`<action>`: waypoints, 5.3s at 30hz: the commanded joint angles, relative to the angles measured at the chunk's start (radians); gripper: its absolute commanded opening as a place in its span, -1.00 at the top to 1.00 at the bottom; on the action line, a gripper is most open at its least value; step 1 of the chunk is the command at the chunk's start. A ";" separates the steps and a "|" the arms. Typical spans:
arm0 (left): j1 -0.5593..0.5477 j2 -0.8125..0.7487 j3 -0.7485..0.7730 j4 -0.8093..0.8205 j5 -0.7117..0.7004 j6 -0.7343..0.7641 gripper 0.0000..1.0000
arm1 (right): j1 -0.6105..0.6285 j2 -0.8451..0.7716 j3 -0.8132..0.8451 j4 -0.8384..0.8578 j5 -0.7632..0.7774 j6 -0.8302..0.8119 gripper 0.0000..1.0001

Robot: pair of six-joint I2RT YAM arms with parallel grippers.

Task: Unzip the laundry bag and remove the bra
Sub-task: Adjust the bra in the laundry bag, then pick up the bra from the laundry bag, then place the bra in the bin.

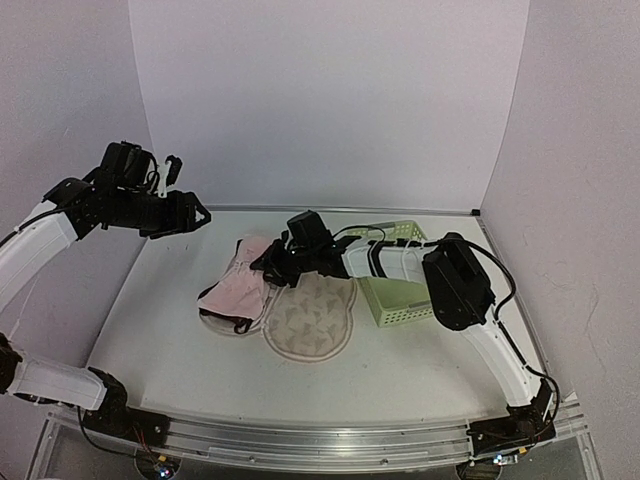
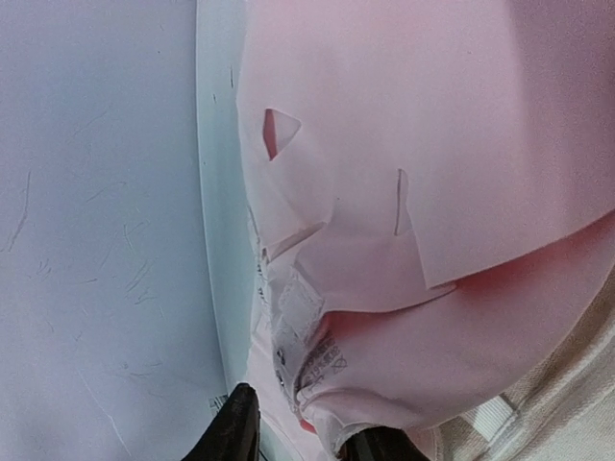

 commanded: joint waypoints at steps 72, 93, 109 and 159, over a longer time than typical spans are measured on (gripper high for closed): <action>-0.002 -0.026 0.000 -0.007 -0.054 0.020 -0.42 | 0.005 -0.199 -0.401 0.266 -0.025 -0.031 0.14; -0.002 -0.024 0.019 -0.021 -0.072 0.046 -0.44 | 0.004 -0.196 -0.346 0.284 -0.035 -0.037 1.00; -0.002 0.021 0.056 0.024 -0.094 0.031 -0.44 | -0.040 -0.516 -0.535 0.279 -0.107 -0.226 1.00; -0.002 0.102 0.036 0.122 -0.106 0.036 -0.43 | -0.674 -0.585 -0.376 -0.796 -0.514 -1.345 1.00</action>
